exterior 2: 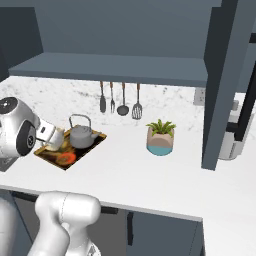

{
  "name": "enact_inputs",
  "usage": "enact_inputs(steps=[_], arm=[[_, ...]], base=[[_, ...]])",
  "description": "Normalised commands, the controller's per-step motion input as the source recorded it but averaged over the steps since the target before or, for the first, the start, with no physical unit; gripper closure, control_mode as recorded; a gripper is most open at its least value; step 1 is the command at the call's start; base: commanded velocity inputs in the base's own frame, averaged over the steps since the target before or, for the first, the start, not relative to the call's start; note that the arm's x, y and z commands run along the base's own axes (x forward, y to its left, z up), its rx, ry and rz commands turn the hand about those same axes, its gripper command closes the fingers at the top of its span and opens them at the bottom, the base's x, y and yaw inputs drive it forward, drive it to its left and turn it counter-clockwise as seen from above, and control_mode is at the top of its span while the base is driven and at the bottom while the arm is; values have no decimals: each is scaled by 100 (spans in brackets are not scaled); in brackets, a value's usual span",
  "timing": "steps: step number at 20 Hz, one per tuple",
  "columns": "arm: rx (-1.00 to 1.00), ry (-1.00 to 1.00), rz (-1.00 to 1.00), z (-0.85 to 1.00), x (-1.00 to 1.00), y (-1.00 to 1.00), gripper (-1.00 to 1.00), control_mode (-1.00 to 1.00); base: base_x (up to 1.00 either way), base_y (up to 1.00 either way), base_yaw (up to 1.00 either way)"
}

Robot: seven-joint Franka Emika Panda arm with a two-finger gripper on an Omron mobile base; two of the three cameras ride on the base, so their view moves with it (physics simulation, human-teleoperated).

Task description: Pick the kettle from the counter and place it on the tray. Then pick the mug from the cabinet and place it on the tray. Then close the cabinet doors.

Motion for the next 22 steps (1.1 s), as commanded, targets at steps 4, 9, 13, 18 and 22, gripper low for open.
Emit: enact_inputs(steps=[4, 9, 13, 18, 22], arm=[[0, 15, 28, -63, 61, 20, 100, -100], [0, -1, 37, -32, 42, 31, 100, -100], [0, -9, 39, -14, 33, 29, 100, -100], [0, 0, 33, -33, 45, 15, 100, -100], [1, 0, 18, -24, 55, 0, 100, -100]], base=[[0, 0, 0], [0, 0, 0], [0, 0, 0], [0, 0, 0], [0, 0, 0]])
